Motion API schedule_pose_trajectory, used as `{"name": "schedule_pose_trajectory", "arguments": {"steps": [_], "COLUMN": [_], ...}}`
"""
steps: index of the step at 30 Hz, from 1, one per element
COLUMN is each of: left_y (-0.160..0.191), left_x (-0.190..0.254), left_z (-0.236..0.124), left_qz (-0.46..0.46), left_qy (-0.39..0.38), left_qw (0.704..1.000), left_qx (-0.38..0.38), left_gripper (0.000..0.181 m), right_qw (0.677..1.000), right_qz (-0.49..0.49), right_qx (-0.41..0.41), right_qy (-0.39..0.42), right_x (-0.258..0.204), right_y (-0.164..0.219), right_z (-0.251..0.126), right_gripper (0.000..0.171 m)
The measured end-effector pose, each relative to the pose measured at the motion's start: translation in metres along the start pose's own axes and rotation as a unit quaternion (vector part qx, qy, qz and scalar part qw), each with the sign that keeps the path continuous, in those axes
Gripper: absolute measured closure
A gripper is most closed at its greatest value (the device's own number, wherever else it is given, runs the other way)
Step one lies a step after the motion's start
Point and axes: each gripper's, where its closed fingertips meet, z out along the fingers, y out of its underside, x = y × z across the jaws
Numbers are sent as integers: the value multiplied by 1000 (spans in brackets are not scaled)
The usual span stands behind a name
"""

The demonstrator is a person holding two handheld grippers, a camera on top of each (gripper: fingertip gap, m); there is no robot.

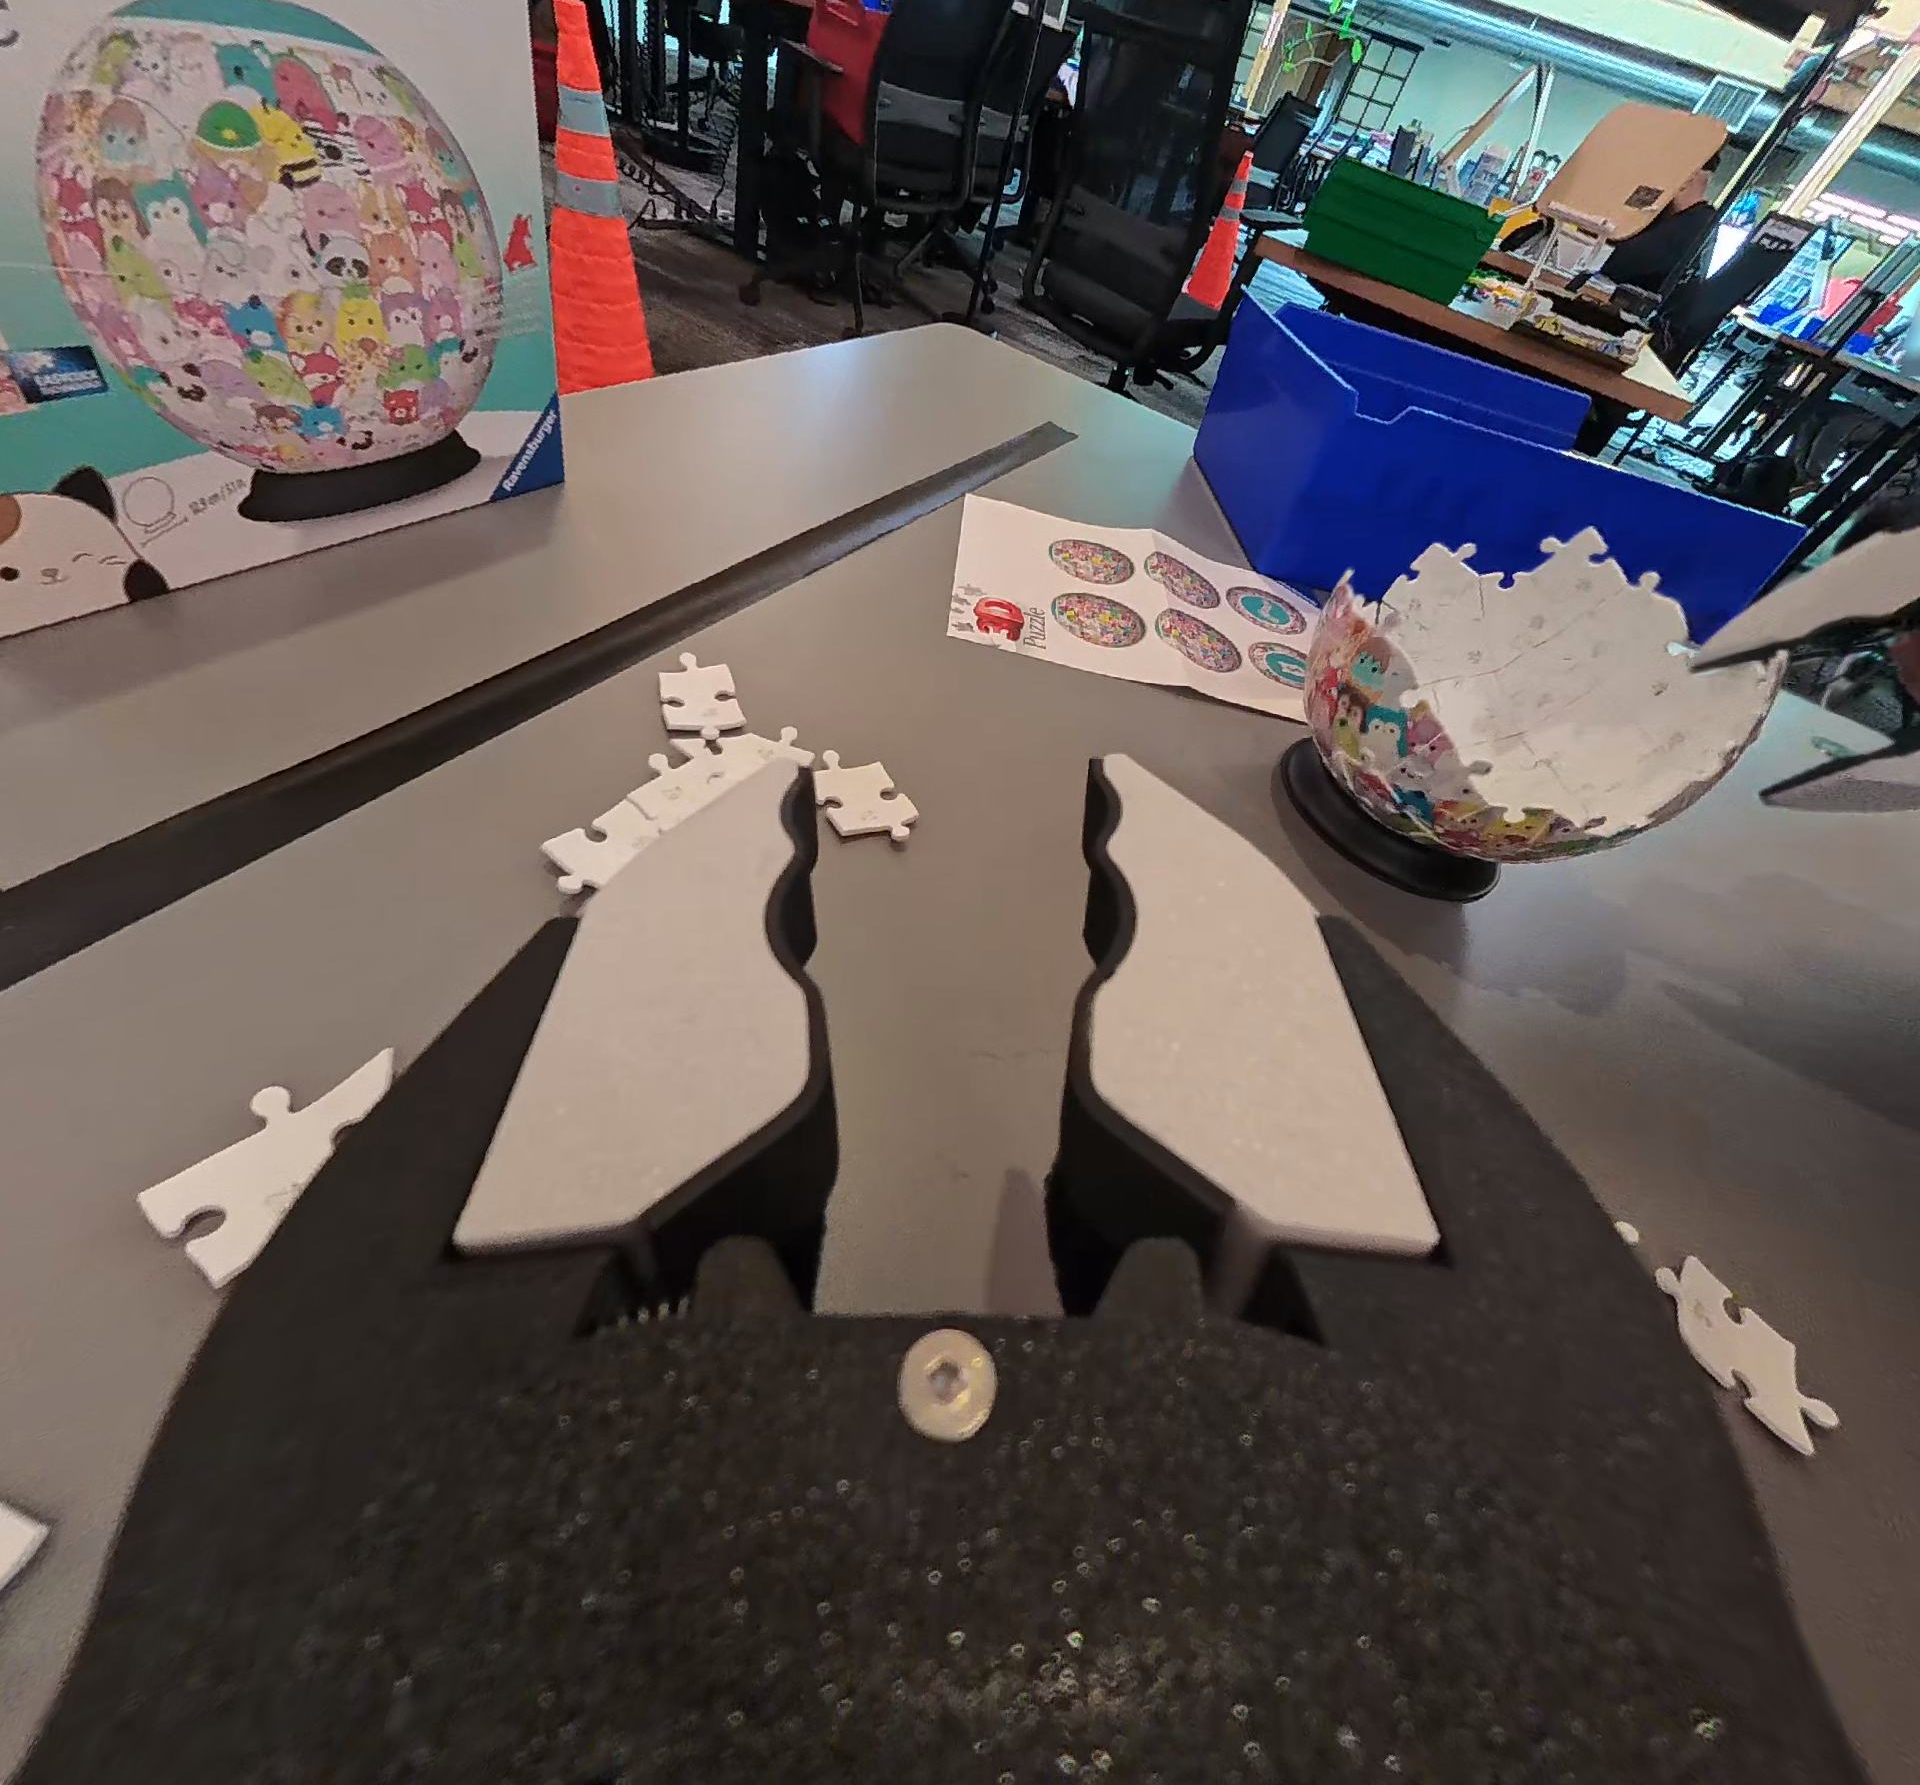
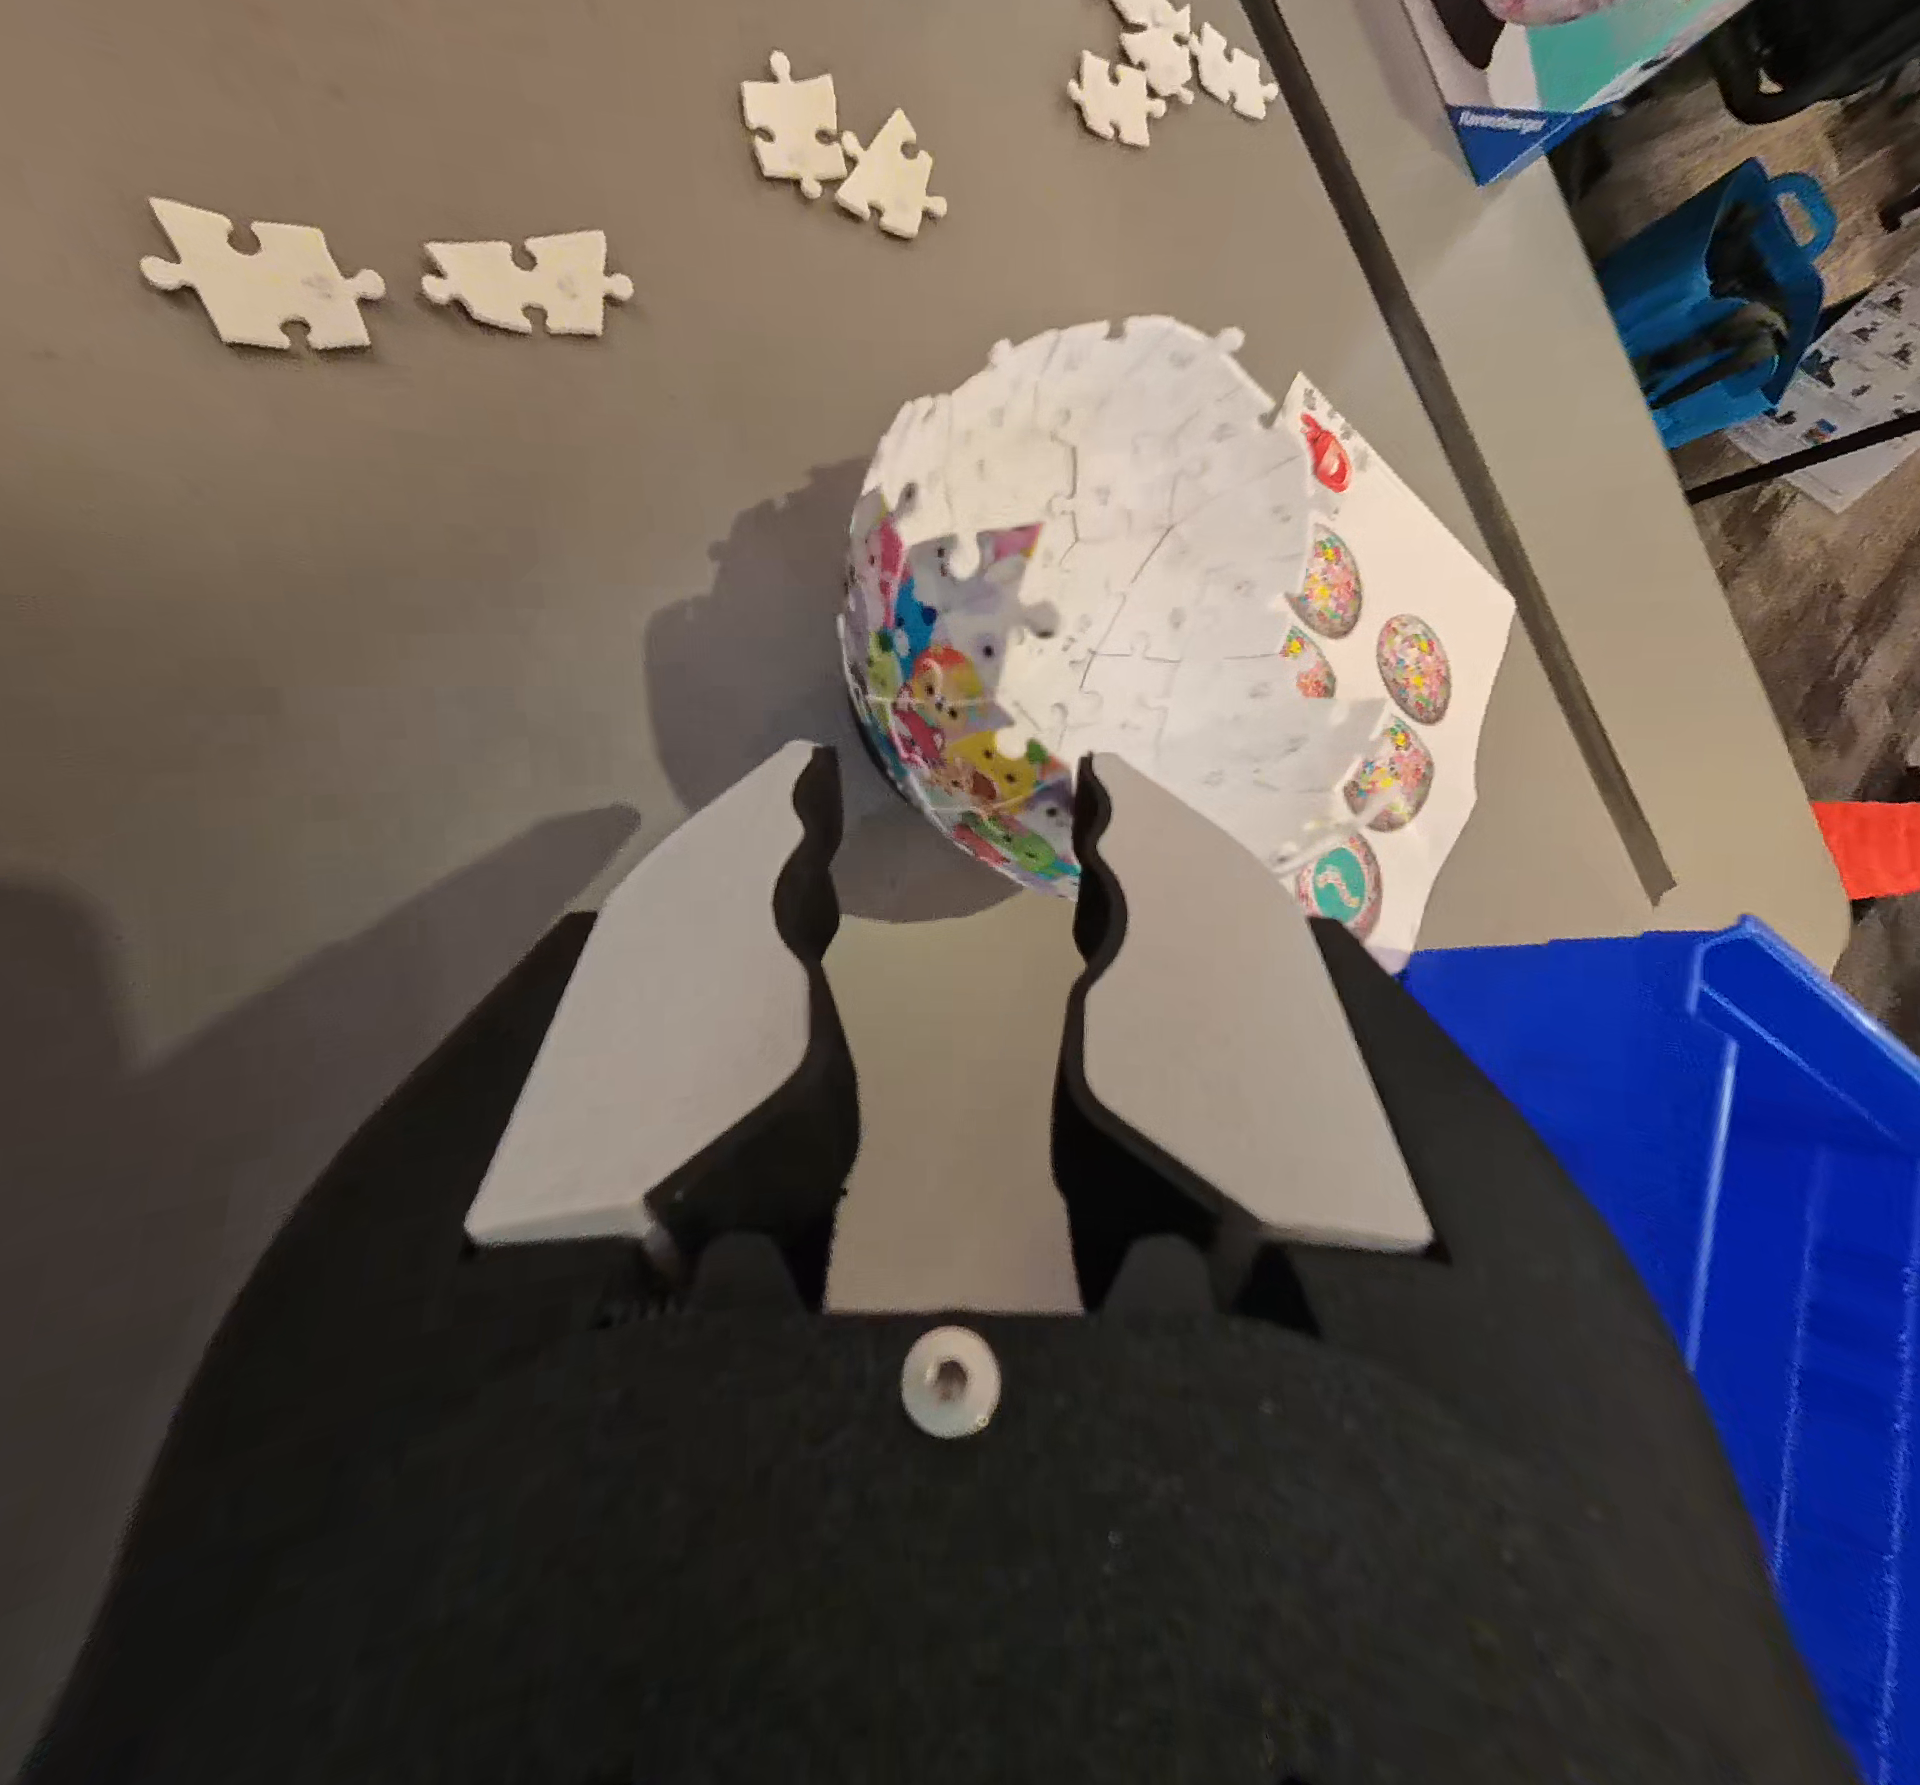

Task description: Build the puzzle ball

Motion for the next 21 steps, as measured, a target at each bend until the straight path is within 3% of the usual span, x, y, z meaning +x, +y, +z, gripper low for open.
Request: {"name": "schedule_pose_trajectory", "arguments": {"steps": [15, 21], "left_y": [3, 3], "left_x": [1, 1], "left_z": [2, 2], "left_qz": [-8, -10], "left_qy": [11, 12], "left_qw": [1000, 1000], "left_qx": [-10, -10], "left_gripper": [132, 131], "right_qw": [1000, 999], "right_qz": [9, 29], "right_qx": [1, 6], "right_qy": [-17, -24], "right_x": [-42, -35], "right_y": [4, -4], "right_z": [47, 34], "right_gripper": [125, 126]}}
